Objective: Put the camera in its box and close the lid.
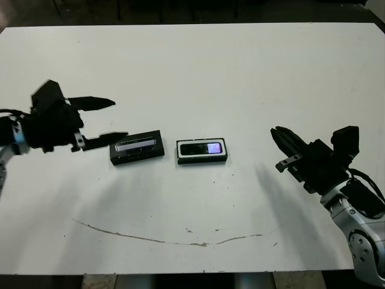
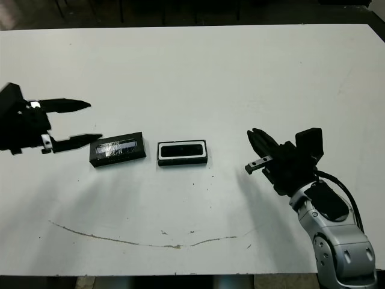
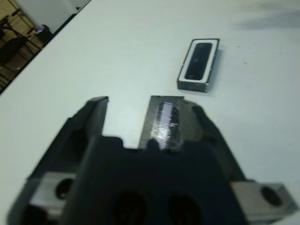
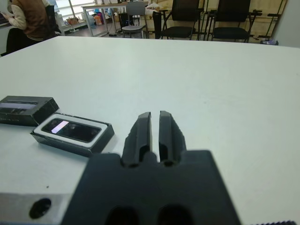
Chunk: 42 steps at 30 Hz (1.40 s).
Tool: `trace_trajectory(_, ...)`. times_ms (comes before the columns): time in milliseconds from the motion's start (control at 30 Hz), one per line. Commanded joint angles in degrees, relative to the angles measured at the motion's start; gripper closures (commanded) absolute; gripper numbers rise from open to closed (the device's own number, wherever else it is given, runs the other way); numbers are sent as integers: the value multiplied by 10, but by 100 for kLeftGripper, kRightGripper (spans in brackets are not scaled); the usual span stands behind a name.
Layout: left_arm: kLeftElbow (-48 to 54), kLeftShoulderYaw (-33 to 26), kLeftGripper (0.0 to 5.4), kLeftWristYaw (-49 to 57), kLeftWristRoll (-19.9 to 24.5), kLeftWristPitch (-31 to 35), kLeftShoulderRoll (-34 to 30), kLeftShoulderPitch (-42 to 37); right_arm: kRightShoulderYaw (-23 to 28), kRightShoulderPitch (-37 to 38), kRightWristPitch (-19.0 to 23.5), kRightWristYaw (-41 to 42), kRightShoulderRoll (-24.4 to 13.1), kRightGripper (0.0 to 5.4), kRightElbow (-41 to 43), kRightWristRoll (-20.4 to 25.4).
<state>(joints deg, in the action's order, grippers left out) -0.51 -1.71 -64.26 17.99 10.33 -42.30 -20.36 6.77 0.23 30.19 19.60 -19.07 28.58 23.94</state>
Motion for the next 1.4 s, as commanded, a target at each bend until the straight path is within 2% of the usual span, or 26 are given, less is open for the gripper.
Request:
trace_trajectory(33, -41, 20, 85, -29, 5, -2, 8, -16, 6, 9, -12, 11, -5, 540, -13, 1)
trace_trajectory(200, -99, 44, 1, -64, 2, -2, 19, -48, 15, 5, -8, 17, -10, 540, -26, 7)
trace_trajectory(400, -157, 71, 1, -77, -32, -45, 27, -79, 20, 8, 3, 16, -15, 540, -7, 14)
trace_trajectory(533, -194, 85, 1, -85, -51, -63, 30, -98, 20, 10, -15, 19, -16, 540, -40, 3)
trace_trajectory(667, -221, 97, 1, -75, -79, -71, 32, -114, 21, 13, -5, 6, -12, 540, -37, 2)
trace_trajectory(833, -276, 110, 1, -85, -107, -113, 37, -137, 20, 12, 41, -18, -26, 540, 4, -5)
trace_trajectory(1067, -310, 114, 1, -123, -105, -100, 38, -151, 28, 1, 60, -21, -29, 540, 6, 2)
trace_trajectory(1233, -317, 113, 1, -134, -112, -134, 34, -147, 28, -3, 55, -15, -32, 540, 2, -2)
trace_trajectory(1400, -327, 109, 1, -140, -108, -102, 34, -146, 28, -3, 58, -14, -37, 540, 0, -3)
